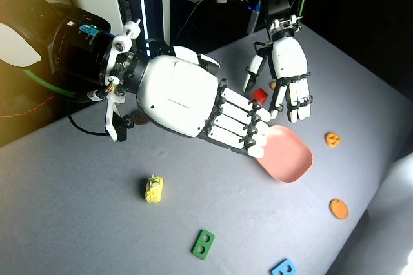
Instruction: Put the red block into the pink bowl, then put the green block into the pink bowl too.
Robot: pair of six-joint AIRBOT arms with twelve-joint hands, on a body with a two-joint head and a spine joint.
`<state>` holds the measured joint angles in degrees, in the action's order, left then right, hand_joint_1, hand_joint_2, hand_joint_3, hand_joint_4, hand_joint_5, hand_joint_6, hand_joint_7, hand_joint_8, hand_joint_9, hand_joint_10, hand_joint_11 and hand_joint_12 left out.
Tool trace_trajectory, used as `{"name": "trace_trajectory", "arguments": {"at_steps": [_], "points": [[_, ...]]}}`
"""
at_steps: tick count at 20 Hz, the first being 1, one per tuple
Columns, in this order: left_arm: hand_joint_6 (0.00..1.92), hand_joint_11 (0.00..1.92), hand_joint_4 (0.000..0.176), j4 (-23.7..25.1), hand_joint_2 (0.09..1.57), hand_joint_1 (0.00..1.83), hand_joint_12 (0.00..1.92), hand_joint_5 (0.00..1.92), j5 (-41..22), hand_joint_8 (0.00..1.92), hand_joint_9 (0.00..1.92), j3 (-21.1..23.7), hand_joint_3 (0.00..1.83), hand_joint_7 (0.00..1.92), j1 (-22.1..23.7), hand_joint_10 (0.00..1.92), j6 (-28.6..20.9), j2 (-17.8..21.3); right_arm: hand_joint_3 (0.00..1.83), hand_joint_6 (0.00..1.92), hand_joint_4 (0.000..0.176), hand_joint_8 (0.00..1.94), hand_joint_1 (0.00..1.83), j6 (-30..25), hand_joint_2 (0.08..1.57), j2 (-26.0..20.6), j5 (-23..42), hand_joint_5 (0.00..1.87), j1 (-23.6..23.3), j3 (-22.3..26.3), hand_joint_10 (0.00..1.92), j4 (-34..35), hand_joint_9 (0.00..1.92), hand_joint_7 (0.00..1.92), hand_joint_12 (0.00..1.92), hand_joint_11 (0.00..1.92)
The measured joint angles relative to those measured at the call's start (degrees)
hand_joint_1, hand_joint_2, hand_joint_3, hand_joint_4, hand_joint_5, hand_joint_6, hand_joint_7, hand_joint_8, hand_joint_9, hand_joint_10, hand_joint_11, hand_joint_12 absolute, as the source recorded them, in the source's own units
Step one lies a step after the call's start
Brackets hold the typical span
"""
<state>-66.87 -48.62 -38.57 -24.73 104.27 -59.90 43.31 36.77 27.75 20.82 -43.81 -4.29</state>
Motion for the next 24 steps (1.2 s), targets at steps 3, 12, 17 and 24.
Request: {"name": "trace_trajectory", "arguments": {"at_steps": [3, 12, 17, 24], "points": [[0.03, 0.0, 0.0, 0.0, 0.89, 0.93, 0.0, 0.84, -0.2, 0.0, 0.0, 0.0, 0.01, 0.08, 0.0, 0.0, 0.0, 0.0, 0.0, 0.0, 0.0, 0.0, 0.0, 0.0, 1.04, 0.0, 0.0, 0.0, 0.0, 0.0, 0.0, 0.0, 0.0, 0.0, 0.0, 0.0], [0.0, 0.0, 0.0, -0.1, 0.93, 0.92, 0.0, 0.86, -0.3, 0.0, 0.0, 0.0, 0.01, 0.09, 0.2, 0.0, 0.0, 0.0, 0.0, 0.0, 0.0, 0.0, 0.0, 0.0, 1.04, 0.0, 0.0, 0.0, 0.0, 0.0, 0.0, 0.0, 0.0, 0.0, 0.0, 0.0], [0.64, 0.0, 0.0, -0.1, 1.03, 1.13, 0.0, 1.16, -0.3, 0.0, 0.0, 0.0, 0.0, 0.24, 0.2, 0.0, 0.0, 0.0, 0.0, 0.0, 0.0, 0.0, 0.03, 0.0, 1.04, 0.0, 0.0, 0.0, 0.0, 0.0, 0.0, 0.0, 0.0, 0.0, 0.0, 0.0], [0.72, 0.0, 0.065, 0.0, 1.04, 1.1, 0.0, 1.14, -0.3, 0.0, 0.0, 0.0, 0.0, 0.29, 0.2, 0.0, 0.0, 0.0, 0.0, 0.0, 0.0, 0.0, 0.01, 0.0, 1.04, 0.0, 0.0, 0.0, 0.0, 0.0, 0.0, 0.0, 0.0, 0.0, 0.0, 0.0]]}}
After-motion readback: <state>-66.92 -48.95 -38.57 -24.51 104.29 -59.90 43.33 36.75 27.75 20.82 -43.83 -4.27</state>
